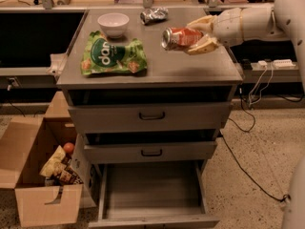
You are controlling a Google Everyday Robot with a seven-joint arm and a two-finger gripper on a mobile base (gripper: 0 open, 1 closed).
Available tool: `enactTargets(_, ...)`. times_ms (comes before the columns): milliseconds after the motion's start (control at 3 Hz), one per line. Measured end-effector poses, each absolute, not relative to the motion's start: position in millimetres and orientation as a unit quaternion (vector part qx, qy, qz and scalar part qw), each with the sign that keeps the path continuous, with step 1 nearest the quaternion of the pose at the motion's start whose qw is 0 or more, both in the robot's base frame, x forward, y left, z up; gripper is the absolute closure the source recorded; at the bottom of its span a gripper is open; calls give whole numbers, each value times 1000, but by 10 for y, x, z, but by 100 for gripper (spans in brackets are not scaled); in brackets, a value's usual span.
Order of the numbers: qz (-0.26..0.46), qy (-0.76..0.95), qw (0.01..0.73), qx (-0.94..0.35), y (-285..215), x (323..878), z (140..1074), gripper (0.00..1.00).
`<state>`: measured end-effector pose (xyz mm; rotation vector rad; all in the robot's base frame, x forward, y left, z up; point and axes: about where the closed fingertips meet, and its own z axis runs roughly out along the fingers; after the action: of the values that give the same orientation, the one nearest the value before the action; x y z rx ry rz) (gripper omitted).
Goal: Pick coke can from bottom drawer and place on counter
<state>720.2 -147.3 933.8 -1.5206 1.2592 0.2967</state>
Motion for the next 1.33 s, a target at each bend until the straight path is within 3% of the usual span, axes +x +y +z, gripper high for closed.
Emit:
enactTargets(667, 143, 607, 491, -608, -1606, 7614, 8996, 100)
enactTargets(1000, 149, 635, 479, -587, -1683, 7754, 8835, 86)
enactTargets(1333, 149, 637, 479, -585, -1693, 7766, 8834, 63)
